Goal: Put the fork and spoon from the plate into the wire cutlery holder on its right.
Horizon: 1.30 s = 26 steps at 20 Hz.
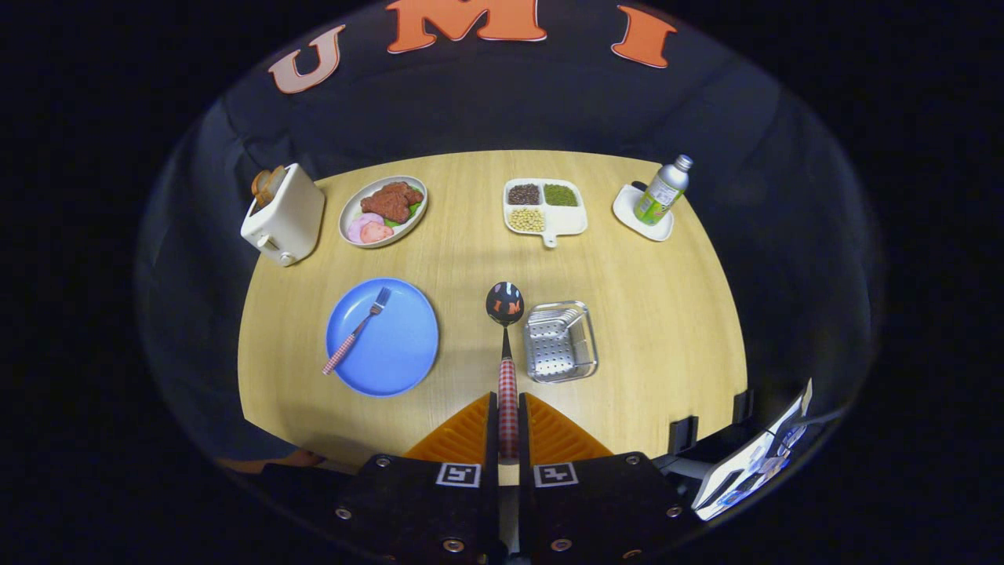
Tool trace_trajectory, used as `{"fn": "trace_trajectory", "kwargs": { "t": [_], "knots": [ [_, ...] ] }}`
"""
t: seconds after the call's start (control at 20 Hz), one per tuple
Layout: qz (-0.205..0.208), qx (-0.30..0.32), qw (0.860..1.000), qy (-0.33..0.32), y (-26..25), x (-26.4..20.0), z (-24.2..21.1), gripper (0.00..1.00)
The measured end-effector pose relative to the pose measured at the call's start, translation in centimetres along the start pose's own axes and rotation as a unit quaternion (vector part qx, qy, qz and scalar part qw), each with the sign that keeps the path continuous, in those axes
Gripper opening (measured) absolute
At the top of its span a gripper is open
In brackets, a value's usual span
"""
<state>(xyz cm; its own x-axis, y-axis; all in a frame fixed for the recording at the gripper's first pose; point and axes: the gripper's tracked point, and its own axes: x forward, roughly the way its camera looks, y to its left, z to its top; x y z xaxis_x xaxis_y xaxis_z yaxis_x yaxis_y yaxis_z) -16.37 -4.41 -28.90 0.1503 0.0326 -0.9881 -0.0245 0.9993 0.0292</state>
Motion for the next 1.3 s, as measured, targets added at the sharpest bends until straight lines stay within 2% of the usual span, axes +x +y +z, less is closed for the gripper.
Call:
{"fn": "trace_trajectory", "kwargs": {
  "t": [0.3, 0.9, 1.3],
  "knots": [
    [-0.006, -0.028, 0.998, 0.05, -2.7, 0.9, -2.0, 0.1],
    [-0.004, -0.104, 0.986, 0.132, -4.1, 7.1, -1.7, 0.11],
    [0.007, -0.087, 0.987, 0.132, -4.5, 9.5, -0.5, 0.14]
  ]
}}
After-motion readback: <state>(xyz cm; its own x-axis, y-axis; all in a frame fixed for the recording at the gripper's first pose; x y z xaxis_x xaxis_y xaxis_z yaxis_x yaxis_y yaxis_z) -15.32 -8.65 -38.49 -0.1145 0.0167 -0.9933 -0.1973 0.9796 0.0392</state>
